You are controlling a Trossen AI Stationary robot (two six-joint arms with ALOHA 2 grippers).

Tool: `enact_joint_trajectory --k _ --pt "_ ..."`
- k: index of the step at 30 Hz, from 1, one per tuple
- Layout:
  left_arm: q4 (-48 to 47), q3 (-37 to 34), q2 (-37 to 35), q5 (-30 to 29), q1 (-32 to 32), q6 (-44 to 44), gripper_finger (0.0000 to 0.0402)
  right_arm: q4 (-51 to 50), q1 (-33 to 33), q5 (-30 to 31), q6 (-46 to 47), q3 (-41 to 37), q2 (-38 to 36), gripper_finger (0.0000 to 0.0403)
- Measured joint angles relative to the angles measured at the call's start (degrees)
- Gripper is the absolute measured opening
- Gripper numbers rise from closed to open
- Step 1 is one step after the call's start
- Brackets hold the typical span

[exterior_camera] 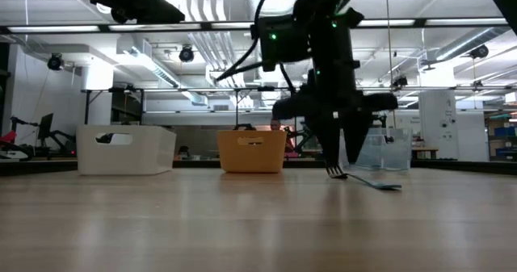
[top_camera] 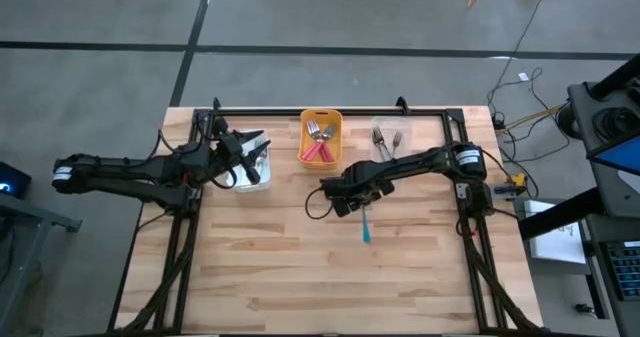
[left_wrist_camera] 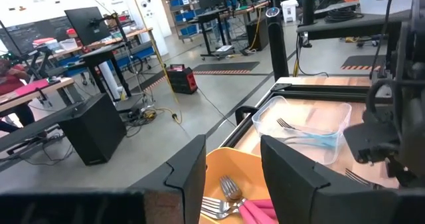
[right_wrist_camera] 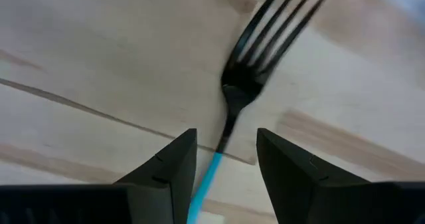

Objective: Sort silverware by color (type)
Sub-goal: Put the blue fork into the transparent bin

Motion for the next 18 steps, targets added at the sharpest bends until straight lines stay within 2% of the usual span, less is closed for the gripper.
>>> enact_joint_trajectory --k 12,18 --pt "0.0 0.0 0.0 0.0 0.0 0.0 0.0125 13.2 1.1 -1.9 5.3 -10.1 -0.4 0.0147" --pt "0.0 0.0 0.0 0.0 0.0 0.0 0.0125 14.2 1.1 -1.3 5.8 -10.5 -0.3 0.011"
